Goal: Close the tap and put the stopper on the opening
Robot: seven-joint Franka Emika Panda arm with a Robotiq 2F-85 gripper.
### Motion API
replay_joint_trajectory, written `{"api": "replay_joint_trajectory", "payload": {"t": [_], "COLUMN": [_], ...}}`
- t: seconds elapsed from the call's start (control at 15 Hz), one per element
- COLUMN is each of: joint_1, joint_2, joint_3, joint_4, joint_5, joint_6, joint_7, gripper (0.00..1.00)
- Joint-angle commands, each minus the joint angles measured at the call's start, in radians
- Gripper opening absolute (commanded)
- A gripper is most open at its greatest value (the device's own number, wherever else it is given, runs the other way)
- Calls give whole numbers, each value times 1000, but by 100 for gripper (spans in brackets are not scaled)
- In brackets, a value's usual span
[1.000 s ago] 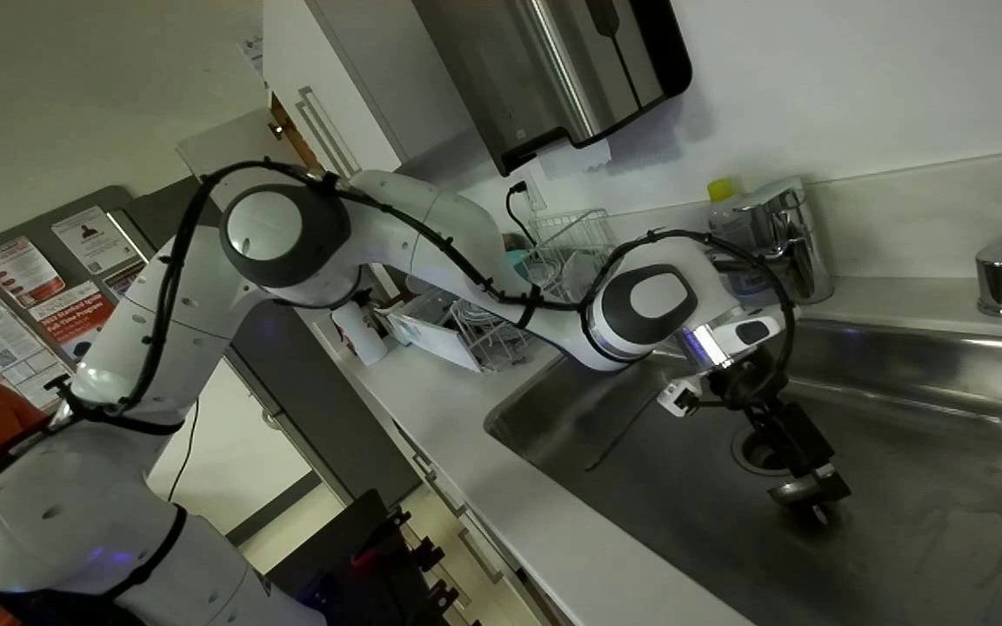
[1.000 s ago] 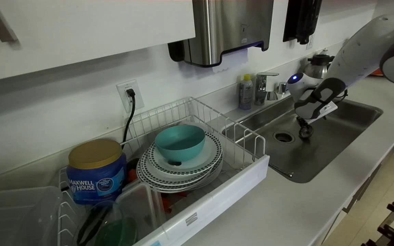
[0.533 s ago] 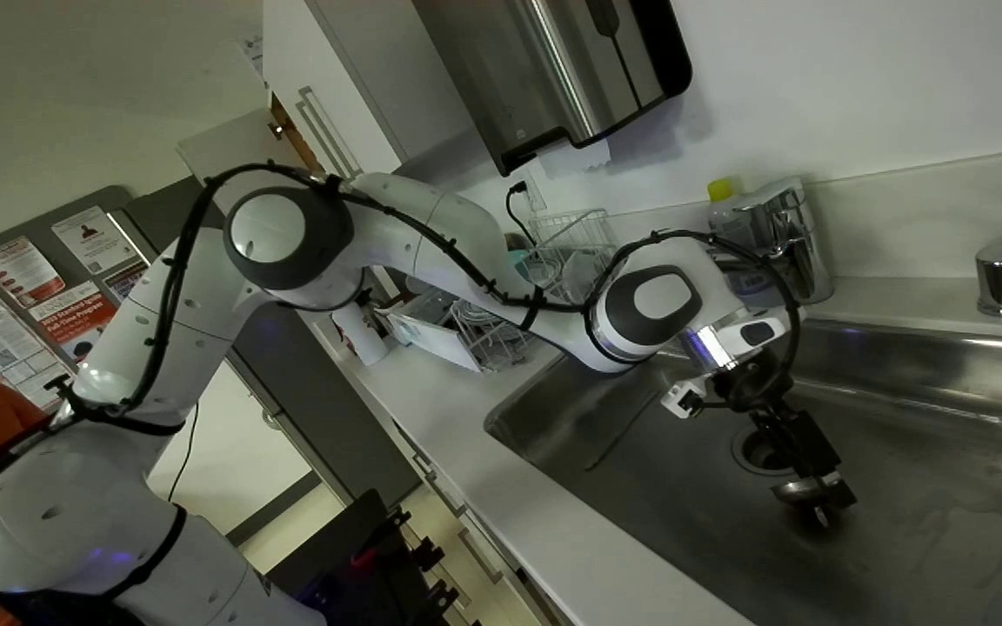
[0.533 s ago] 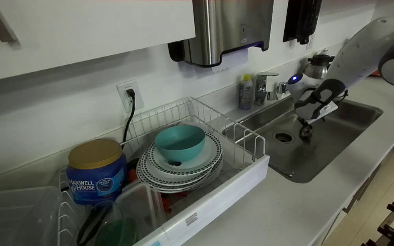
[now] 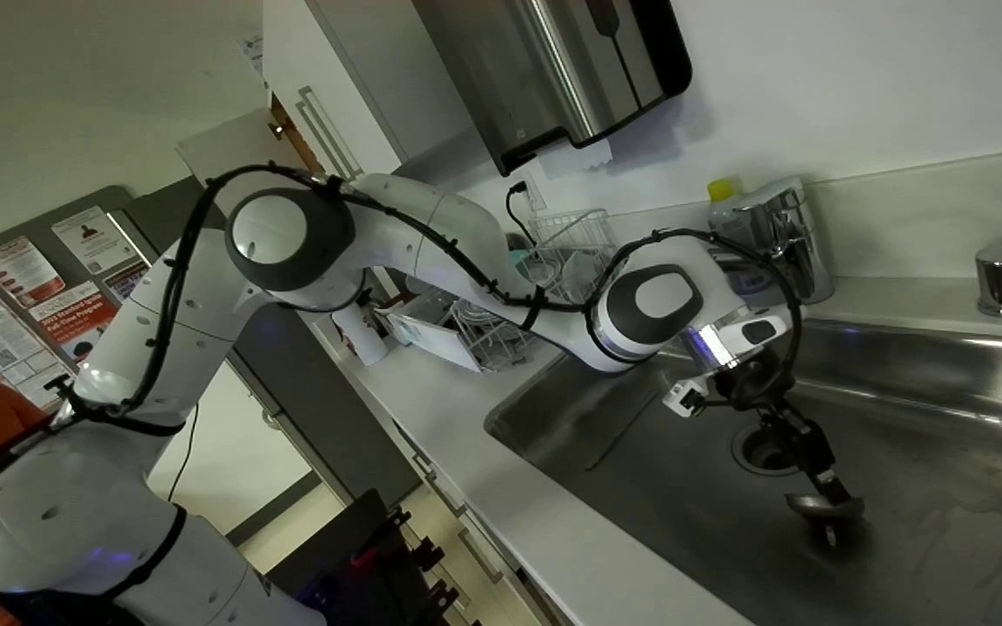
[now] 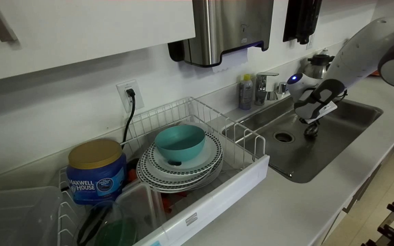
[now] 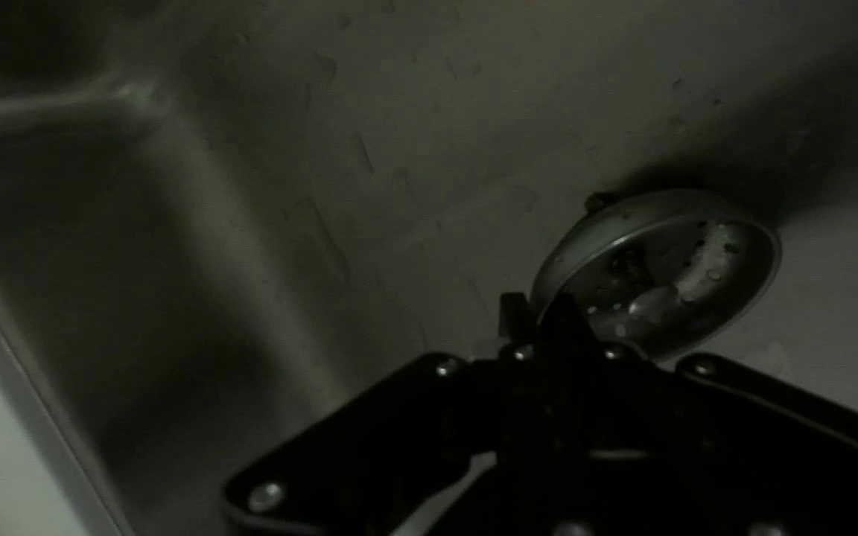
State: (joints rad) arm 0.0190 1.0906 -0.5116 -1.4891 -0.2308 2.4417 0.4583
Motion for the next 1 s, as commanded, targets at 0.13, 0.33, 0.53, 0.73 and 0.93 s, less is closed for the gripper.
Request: {"api": "replay_joint_trajectory", "payload": {"t": [0.13, 0.33, 0.53, 0.73, 0.93], "joint_1": [-1, -1, -17, -42, -90], "joint_2": [12, 9, -25, -62, -92], "joint_3": [-5, -4, 12, 33, 75], "joint_4": [35, 34, 3, -29, -46], "joint_5": [-24, -23, -12, 2, 26], "joint_6": [-45, -44, -3, 55, 120], "joint_7": [20, 19, -2, -29, -72], "gripper": [1, 1, 1, 1, 1]}}
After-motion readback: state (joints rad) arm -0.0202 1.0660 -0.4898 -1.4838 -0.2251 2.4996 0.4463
